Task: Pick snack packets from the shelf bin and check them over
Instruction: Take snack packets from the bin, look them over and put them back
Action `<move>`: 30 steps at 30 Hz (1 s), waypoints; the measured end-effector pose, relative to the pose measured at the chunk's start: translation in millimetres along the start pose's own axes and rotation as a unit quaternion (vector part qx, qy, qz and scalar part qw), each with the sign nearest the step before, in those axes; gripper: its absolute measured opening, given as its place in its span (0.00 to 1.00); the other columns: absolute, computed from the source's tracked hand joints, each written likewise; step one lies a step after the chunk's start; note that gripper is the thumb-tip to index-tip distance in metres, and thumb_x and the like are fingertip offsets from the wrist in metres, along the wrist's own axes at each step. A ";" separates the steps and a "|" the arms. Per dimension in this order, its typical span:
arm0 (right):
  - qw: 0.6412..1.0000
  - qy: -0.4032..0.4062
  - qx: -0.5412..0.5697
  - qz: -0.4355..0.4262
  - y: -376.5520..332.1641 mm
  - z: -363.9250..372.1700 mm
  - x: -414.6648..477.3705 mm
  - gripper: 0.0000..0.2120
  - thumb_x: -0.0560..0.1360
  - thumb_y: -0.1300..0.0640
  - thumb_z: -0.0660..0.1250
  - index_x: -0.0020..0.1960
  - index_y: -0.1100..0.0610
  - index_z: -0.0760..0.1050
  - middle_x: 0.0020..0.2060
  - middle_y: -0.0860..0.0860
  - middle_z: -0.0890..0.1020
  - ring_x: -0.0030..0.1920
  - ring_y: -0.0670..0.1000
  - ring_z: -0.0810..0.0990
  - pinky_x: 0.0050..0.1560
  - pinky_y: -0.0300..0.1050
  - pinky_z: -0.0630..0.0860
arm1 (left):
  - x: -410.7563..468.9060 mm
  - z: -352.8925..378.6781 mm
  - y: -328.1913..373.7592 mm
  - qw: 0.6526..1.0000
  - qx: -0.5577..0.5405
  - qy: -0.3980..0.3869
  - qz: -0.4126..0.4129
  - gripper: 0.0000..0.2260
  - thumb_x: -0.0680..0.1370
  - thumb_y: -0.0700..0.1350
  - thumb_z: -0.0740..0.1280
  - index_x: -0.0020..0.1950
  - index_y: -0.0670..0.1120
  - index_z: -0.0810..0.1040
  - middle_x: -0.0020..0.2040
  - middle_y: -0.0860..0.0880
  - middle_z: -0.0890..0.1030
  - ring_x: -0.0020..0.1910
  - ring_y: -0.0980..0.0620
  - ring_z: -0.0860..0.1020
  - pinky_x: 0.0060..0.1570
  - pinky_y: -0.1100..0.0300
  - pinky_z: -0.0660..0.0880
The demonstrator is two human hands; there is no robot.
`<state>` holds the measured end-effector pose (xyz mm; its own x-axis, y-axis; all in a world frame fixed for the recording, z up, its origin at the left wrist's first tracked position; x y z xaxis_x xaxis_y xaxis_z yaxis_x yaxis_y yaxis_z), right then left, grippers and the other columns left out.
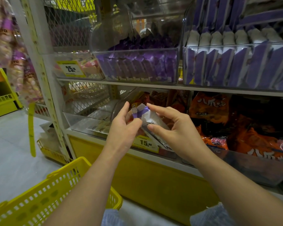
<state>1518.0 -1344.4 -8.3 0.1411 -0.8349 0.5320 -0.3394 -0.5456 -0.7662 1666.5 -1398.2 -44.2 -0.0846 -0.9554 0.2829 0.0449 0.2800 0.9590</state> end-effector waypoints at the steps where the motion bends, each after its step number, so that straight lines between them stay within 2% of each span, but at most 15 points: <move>1: 1.000 0.001 -0.001 0.001 -0.3 0.8 -0.2 0.25 0.73 0.60 0.72 0.64 0.41 0.72 0.50 0.48 0.79 0.49 0.44 0.78 0.51 0.46 0.77 | 0.2 0.0 -0.3 1.000 0.005 -0.002 -0.004 0.39 0.72 0.41 0.67 0.80 0.49 0.53 0.58 0.60 0.76 0.53 0.60 0.82 0.44 0.60 0.81; 3: 1.000 0.001 -0.004 0.001 0.2 1.9 -0.1 0.25 0.73 0.60 0.73 0.64 0.41 0.73 0.50 0.49 0.79 0.48 0.44 0.78 0.51 0.46 0.77 | 0.6 0.9 -0.2 1.000 0.019 -0.005 -0.006 0.43 0.67 0.45 0.68 0.80 0.51 0.51 0.63 0.58 0.75 0.57 0.56 0.81 0.53 0.54 0.80; 6: 1.000 0.004 0.004 0.003 2.6 0.9 1.1 0.25 0.73 0.60 0.72 0.65 0.42 0.73 0.51 0.46 0.78 0.52 0.39 0.77 0.50 0.34 0.77 | -0.3 4.0 -1.8 0.999 0.049 -0.016 0.003 0.45 0.66 0.44 0.68 0.80 0.51 0.51 0.63 0.61 0.74 0.63 0.58 0.76 0.63 0.49 0.75; 8: 1.000 0.007 0.005 0.007 3.6 -0.7 3.0 0.25 0.73 0.58 0.72 0.65 0.41 0.72 0.52 0.45 0.78 0.53 0.38 0.77 0.52 0.33 0.77 | 0.4 4.8 -4.1 0.999 0.043 -0.028 0.002 0.46 0.65 0.42 0.68 0.80 0.51 0.51 0.58 0.67 0.73 0.59 0.65 0.77 0.58 0.58 0.77; 10: 1.000 0.011 0.012 0.013 4.3 -3.3 5.2 0.25 0.73 0.58 0.73 0.64 0.38 0.72 0.52 0.43 0.78 0.55 0.40 0.78 0.54 0.40 0.79 | 0.5 5.6 -5.6 0.998 0.024 -0.050 -0.001 0.47 0.65 0.40 0.69 0.80 0.51 0.50 0.57 0.69 0.71 0.56 0.70 0.77 0.49 0.66 0.78; 13: 0.998 0.018 0.051 0.026 6.0 -8.1 6.9 0.24 0.73 0.60 0.73 0.63 0.40 0.73 0.52 0.41 0.80 0.55 0.41 0.80 0.48 0.38 0.81 | -1.7 8.1 -7.2 0.997 0.001 -0.078 0.003 0.47 0.68 0.38 0.71 0.80 0.54 0.48 0.57 0.73 0.72 0.59 0.68 0.76 0.47 0.69 0.77; 16: 0.994 0.029 0.093 0.043 8.9 -11.5 7.6 0.24 0.73 0.61 0.72 0.65 0.45 0.74 0.52 0.44 0.82 0.51 0.40 0.82 0.47 0.37 0.81 | -5.1 15.1 -11.4 0.994 0.006 -0.112 0.015 0.47 0.71 0.34 0.70 0.79 0.56 0.45 0.51 0.80 0.74 0.56 0.71 0.76 0.46 0.69 0.77; 18: 0.992 0.037 0.111 0.052 10.9 -12.8 7.7 0.24 0.72 0.62 0.72 0.66 0.47 0.75 0.51 0.46 0.84 0.50 0.43 0.83 0.47 0.39 0.81 | -6.8 19.2 -13.7 0.991 0.017 -0.133 0.020 0.49 0.70 0.37 0.72 0.79 0.59 0.43 0.54 0.77 0.75 0.57 0.69 0.77 0.48 0.67 0.77; 19: 0.991 0.040 0.116 0.056 11.7 -13.2 7.6 0.24 0.72 0.62 0.72 0.66 0.48 0.75 0.51 0.47 0.84 0.50 0.43 0.84 0.47 0.40 0.82 | -7.9 20.9 -13.6 0.990 0.022 -0.139 0.019 0.51 0.67 0.41 0.74 0.78 0.62 0.43 0.62 0.72 0.74 0.60 0.66 0.76 0.51 0.63 0.78; 21: 0.989 0.046 0.128 0.060 14.0 -14.3 7.3 0.23 0.73 0.62 0.72 0.65 0.46 0.75 0.50 0.47 0.85 0.49 0.44 0.84 0.45 0.41 0.82 | -9.5 22.4 -11.1 0.988 0.043 -0.144 0.018 0.51 0.65 0.47 0.75 0.76 0.67 0.45 0.75 0.60 0.64 0.69 0.61 0.70 0.59 0.55 0.77; 22: 0.987 0.049 0.139 0.062 15.3 -15.2 7.5 0.22 0.73 0.62 0.71 0.63 0.44 0.76 0.48 0.47 0.85 0.48 0.44 0.84 0.43 0.41 0.82 | -9.8 22.5 -10.1 0.988 0.040 -0.148 0.015 0.51 0.65 0.46 0.75 0.76 0.67 0.44 0.76 0.59 0.63 0.69 0.60 0.70 0.59 0.55 0.77; 24: 0.979 0.062 0.179 0.070 18.2 -16.9 8.5 0.18 0.75 0.62 0.69 0.58 0.41 0.76 0.46 0.46 0.86 0.47 0.46 0.85 0.41 0.42 0.82 | -8.5 20.9 -9.3 0.989 -0.003 -0.150 0.008 0.52 0.68 0.41 0.76 0.78 0.63 0.43 0.67 0.65 0.73 0.63 0.62 0.76 0.52 0.59 0.79; 26: 0.962 0.081 0.241 0.099 23.0 -17.3 9.8 0.17 0.76 0.61 0.67 0.60 0.44 0.75 0.46 0.46 0.86 0.48 0.48 0.85 0.42 0.47 0.83 | -7.4 16.1 -6.9 0.991 -0.026 -0.132 0.000 0.47 0.68 0.41 0.77 0.79 0.57 0.52 0.59 0.65 0.79 0.59 0.59 0.79 0.49 0.60 0.80; 28: 0.945 0.089 0.288 0.128 27.8 -13.9 10.1 0.16 0.78 0.61 0.65 0.62 0.46 0.74 0.47 0.47 0.86 0.50 0.49 0.85 0.47 0.51 0.83 | -9.6 12.6 -2.2 0.990 -0.032 -0.136 -0.021 0.34 0.68 0.43 0.76 0.71 0.54 0.68 0.59 0.54 0.82 0.58 0.51 0.81 0.47 0.56 0.81; 30: 0.941 0.087 0.293 0.141 31.3 -9.0 9.5 0.14 0.79 0.60 0.62 0.60 0.44 0.74 0.50 0.48 0.85 0.52 0.49 0.84 0.51 0.53 0.82 | -12.6 10.5 -0.4 0.987 -0.033 -0.150 -0.037 0.24 0.70 0.44 0.76 0.63 0.54 0.74 0.57 0.50 0.83 0.56 0.49 0.82 0.44 0.56 0.81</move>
<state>1500.3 -1368.7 -23.9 -0.0504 -0.9558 0.2898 0.2391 -0.2933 -0.9256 1657.1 -1385.3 -47.9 -0.3806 -0.8994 0.2150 0.0924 0.1943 0.9766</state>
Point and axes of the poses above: each hand's wrist, its own x-axis towards the middle knuckle, its own z-axis out of the palm, y = z × x, the point moved 3 cm from there along x, towards the middle knuckle
